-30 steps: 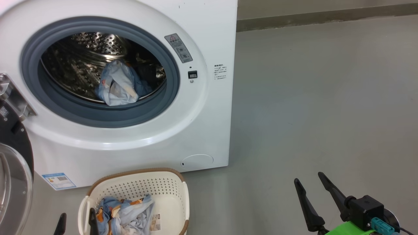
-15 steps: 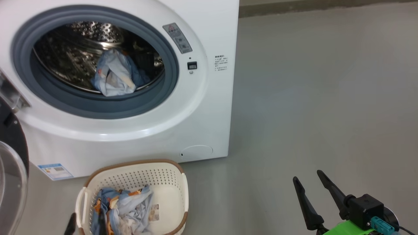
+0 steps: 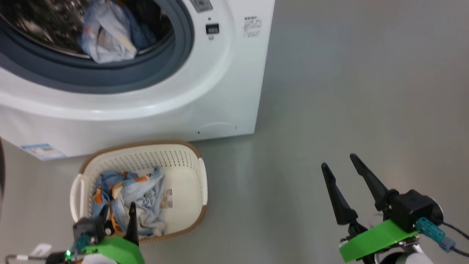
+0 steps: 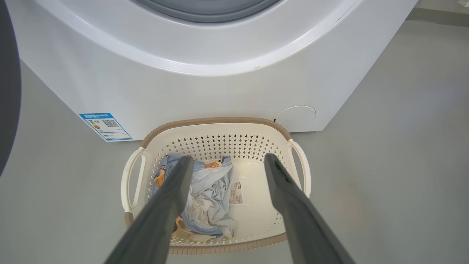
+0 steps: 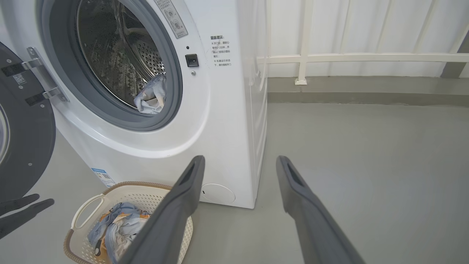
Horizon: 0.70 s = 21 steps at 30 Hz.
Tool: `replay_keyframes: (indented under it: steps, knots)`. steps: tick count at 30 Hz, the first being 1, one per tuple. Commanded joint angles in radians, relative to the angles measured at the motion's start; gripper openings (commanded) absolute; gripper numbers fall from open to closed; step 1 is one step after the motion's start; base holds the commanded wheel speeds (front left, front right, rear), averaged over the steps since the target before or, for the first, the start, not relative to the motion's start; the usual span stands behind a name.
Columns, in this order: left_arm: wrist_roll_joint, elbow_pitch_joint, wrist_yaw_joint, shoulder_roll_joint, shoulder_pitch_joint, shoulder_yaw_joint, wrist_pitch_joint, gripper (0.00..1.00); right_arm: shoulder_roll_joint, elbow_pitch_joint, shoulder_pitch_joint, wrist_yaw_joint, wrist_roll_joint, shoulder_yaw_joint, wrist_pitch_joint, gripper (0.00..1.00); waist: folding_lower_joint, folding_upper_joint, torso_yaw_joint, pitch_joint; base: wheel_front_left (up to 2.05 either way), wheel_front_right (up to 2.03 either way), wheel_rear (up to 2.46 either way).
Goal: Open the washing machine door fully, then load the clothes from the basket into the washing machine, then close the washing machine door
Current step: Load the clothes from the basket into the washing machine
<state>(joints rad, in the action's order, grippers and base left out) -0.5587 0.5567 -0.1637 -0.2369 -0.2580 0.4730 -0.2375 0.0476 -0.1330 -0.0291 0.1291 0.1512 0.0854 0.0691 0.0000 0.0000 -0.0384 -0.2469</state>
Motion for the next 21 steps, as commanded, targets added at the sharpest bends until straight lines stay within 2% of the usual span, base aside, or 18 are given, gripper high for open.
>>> replay_keyframes:
  steps: [1,6,10,17,21]
  knots:
    - [-0.006,0.018,0.015,-0.018,-0.053,-0.027,0.001,1.00,0.003,-0.030,-0.036,0.002,0.001,0.030,0.012,1.00,0.0000,0.0000,-0.014,-0.118,0.00,0.00,0.00]
    - [0.002,0.235,0.084,-0.013,-0.208,-0.001,0.043,1.00,0.003,-0.026,-0.101,0.002,0.018,0.051,0.045,1.00,0.0000,0.0000,-0.053,-0.240,0.00,0.00,0.00]
    - [0.000,0.386,0.119,-0.013,-0.324,0.000,0.070,1.00,0.003,-0.010,-0.149,0.002,0.035,0.069,0.076,1.00,0.0000,0.0000,-0.089,-0.330,0.00,0.00,0.00]
    - [-0.006,0.549,0.131,-0.043,-0.478,-0.014,0.094,1.00,0.003,0.015,-0.209,0.002,0.062,0.098,0.122,1.00,0.0000,0.0000,-0.147,-0.445,0.00,0.00,0.00]
    - [0.005,0.626,0.107,-0.085,-0.560,-0.015,0.112,1.00,0.003,0.034,-0.237,0.002,0.088,0.118,0.149,1.00,0.0000,0.0000,-0.188,-0.514,0.00,0.00,0.00]
